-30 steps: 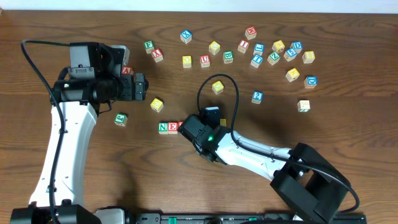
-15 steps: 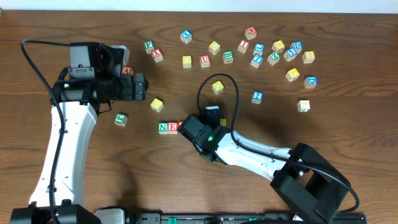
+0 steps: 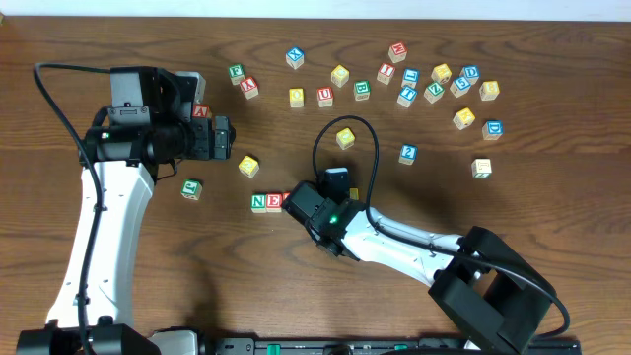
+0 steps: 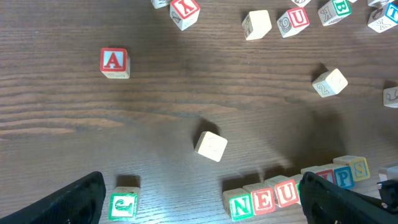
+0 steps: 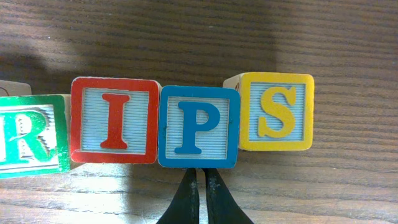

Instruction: Spell out NEURIPS

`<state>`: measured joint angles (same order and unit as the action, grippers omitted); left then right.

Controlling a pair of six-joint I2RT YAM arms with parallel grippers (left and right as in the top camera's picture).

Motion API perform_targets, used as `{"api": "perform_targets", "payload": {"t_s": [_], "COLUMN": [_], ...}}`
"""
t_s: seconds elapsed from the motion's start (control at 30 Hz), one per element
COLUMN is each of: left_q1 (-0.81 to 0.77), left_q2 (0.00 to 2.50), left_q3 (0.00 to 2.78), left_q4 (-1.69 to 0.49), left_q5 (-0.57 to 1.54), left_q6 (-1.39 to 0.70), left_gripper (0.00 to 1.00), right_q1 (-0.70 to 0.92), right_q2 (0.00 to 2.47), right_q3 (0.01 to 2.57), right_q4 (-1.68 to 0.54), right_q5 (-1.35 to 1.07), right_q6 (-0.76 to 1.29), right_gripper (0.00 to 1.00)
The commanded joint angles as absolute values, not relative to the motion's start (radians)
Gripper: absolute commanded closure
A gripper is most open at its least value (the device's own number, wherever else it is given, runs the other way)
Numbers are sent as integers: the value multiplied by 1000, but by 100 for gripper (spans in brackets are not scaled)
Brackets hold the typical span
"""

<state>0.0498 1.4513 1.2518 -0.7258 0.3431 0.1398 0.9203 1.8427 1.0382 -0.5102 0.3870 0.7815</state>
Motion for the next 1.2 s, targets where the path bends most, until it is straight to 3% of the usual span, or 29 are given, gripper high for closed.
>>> {"api": "perform_targets", "payload": {"t_s": [0.0,0.8,1.17], "left_q1": [52,52,52], "left_q2": [1452,1452,1452], "left_q3": [1274,1274,1274], "left_q4": [-725,-725,-725], "left_q5": [358,358,358], "left_q6": [160,160,160], "left_gripper": [2,2,2], "right_q1": [915,915,918], "right_q2": [1851,1851,1851], "right_q3": [1047,1047,1047], "right_q4": [-507,-508,-553], "right_q5": [417,419,304], "right_q6": [799,796,788], "right_gripper": [99,99,99]}}
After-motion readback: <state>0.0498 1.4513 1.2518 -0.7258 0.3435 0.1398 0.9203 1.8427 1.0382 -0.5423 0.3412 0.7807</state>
